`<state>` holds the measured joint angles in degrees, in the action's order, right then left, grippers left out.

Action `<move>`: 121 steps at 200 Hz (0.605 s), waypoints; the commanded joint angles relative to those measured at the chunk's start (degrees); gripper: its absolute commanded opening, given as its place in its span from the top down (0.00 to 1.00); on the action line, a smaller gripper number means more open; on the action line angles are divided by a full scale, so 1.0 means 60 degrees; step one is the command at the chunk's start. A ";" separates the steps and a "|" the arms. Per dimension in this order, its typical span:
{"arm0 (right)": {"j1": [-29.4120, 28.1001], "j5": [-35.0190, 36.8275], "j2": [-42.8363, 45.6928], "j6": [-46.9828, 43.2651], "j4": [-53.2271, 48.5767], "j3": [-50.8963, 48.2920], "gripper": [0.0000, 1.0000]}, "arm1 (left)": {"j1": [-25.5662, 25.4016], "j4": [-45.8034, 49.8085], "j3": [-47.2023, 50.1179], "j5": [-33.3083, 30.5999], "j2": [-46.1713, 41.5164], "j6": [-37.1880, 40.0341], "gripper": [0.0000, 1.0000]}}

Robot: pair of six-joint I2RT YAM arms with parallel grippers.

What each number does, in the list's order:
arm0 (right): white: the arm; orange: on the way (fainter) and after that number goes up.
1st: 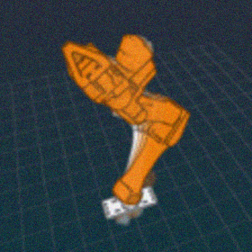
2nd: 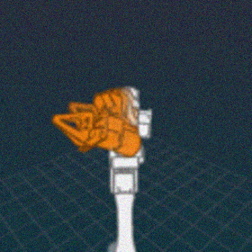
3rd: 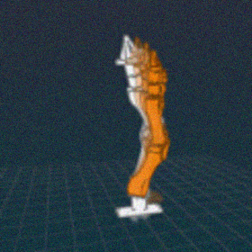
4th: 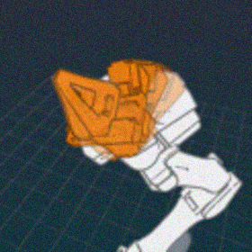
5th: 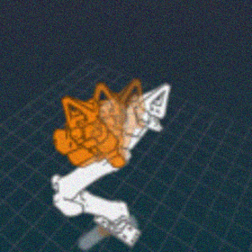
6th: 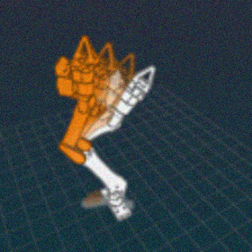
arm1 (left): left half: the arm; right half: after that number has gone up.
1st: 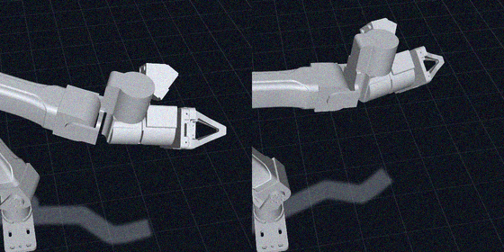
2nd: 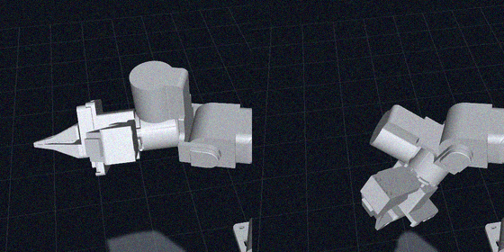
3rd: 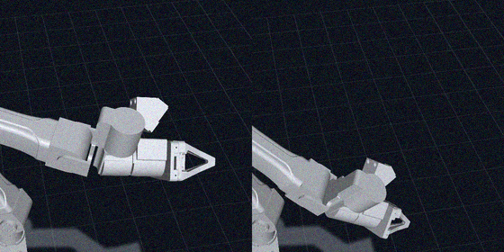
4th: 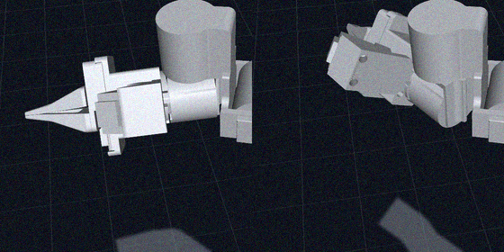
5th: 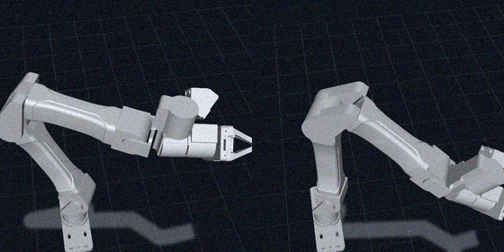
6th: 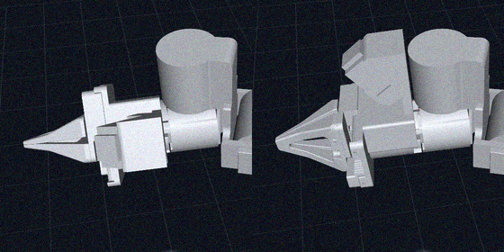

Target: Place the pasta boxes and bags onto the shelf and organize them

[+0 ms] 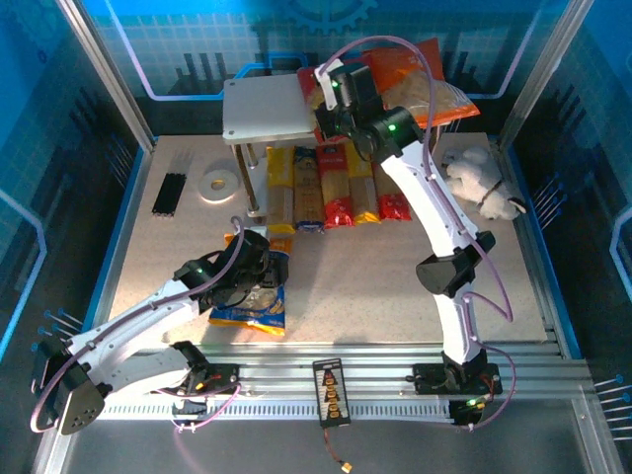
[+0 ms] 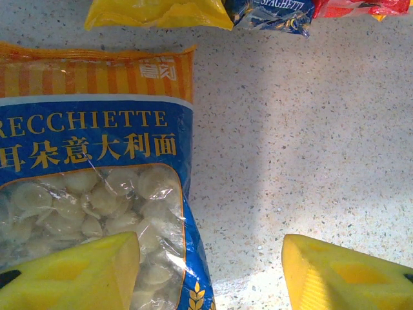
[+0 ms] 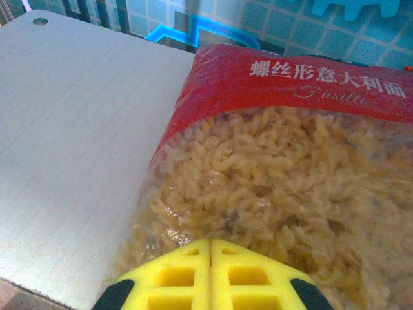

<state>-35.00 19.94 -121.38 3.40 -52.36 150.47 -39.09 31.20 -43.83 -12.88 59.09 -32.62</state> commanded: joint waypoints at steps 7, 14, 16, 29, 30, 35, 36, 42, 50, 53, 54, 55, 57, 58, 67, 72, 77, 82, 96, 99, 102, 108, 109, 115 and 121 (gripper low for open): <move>-0.0122 0.0120 -0.0473 0.0128 -0.0142 0.0373 1.00 | 0.0106 0.0132 -0.0092 -0.0188 -0.0058 0.0234 0.39; -0.0114 0.0158 -0.0504 0.0191 -0.0109 0.0380 1.00 | 0.0125 0.0132 -0.0066 -0.0182 -0.0064 0.0235 0.39; -0.0125 0.0161 -0.0521 0.0202 -0.0096 0.0376 1.00 | 0.0128 0.0132 -0.0063 -0.0182 -0.0082 0.0229 0.39; -0.0097 0.0224 -0.0584 0.0316 -0.0013 0.0380 1.00 | 0.0160 0.0110 -0.0018 -0.0154 -0.0080 0.0225 0.39; -0.0098 0.0223 -0.0592 0.0329 -0.0008 0.0380 1.00 | 0.0159 0.0106 -0.0018 -0.0153 -0.0086 0.0231 0.39; -0.0093 0.0242 -0.0624 0.0356 0.0037 0.0380 1.00 | 0.0169 0.0103 0.0000 -0.0152 -0.0078 0.0232 0.39; -0.0096 0.0246 -0.0627 0.0364 0.0039 0.0380 1.00 | 0.0171 0.0103 -0.0002 -0.0145 -0.0078 0.0234 0.39; -0.0084 0.0262 -0.0663 0.0423 0.0086 0.0379 1.00 | 0.0183 0.0102 0.0021 -0.0138 -0.0090 0.0224 0.39; -0.0069 0.0310 -0.0694 0.0491 0.0153 0.0380 1.00 | 0.0187 0.0102 0.0029 -0.0124 -0.0091 0.0233 0.39; -0.0049 0.0331 -0.0701 0.0516 0.0178 0.0380 1.00 | 0.0187 0.0092 0.0046 -0.0123 -0.0092 0.0225 0.39; -0.0052 0.0327 -0.0709 0.0524 0.0190 0.0380 1.00 | 0.0194 0.0090 0.0043 -0.0123 -0.0100 0.0231 0.39; -0.0053 0.0325 -0.0713 0.0528 0.0203 0.0380 0.99 | 0.0198 0.0089 0.0042 -0.0123 -0.0103 0.0227 0.39; -0.0040 0.0335 -0.0723 0.0549 0.0220 0.0380 0.99 | 0.0201 0.0081 0.0059 -0.0123 -0.0095 0.0223 0.39; -0.0033 0.0336 -0.0727 0.0563 0.0232 0.0380 1.00 | 0.0201 0.0084 0.0064 -0.0123 -0.0101 0.0223 0.39; -0.0020 0.0353 -0.0759 0.0646 0.0322 0.0380 0.99 | 0.0215 0.0088 0.0069 -0.0110 -0.0106 0.0220 0.39; -0.0025 0.0390 -0.0771 0.0683 0.0392 0.0380 0.99 | 0.0216 0.0088 0.0084 -0.0108 -0.0119 0.0214 0.39; -0.0010 0.0382 -0.0789 0.0721 0.0447 0.0380 0.99 | 0.0227 0.0088 0.0097 -0.0108 -0.0110 0.0214 0.39; 0.0005 0.0387 -0.0804 0.0769 0.0511 0.0373 0.99 | 0.0235 0.0088 0.0111 -0.0105 -0.0116 0.0217 0.39; 0.0044 0.0397 -0.0855 0.0896 0.0663 0.0387 0.99 | 0.0260 0.0088 0.0141 -0.0082 -0.0128 0.0204 0.39; 0.0060 0.0386 -0.0860 0.0922 0.0682 0.0394 0.99 | 0.0260 0.0088 0.0142 -0.0079 -0.0134 0.0207 0.39; 0.0064 0.0393 -0.0867 0.0951 0.0697 0.0395 0.99 | 0.0260 0.0086 0.0143 -0.0079 -0.0140 0.0202 0.39; 0.0065 0.0400 -0.0878 0.0998 0.0727 0.0395 0.99 | 0.0275 0.0093 0.0157 -0.0067 -0.0137 0.0196 0.39; 0.0079 0.0406 -0.0885 0.1007 0.0728 0.0395 0.99 | 0.0275 0.0098 0.0157 -0.0066 -0.0136 0.0194 0.39; 0.0079 0.0392 -0.0889 0.1064 0.0755 0.0394 0.99 | 0.0289 0.0103 0.0165 -0.0065 -0.0151 0.0197 0.39; 0.0104 0.0373 -0.0897 0.1122 0.0783 0.0389 0.99 | 0.0290 0.0103 0.0179 -0.0064 -0.0163 0.0199 0.39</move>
<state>-34.87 21.08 -124.33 7.55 -48.34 152.00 -37.85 31.18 -43.72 -12.86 59.07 -32.62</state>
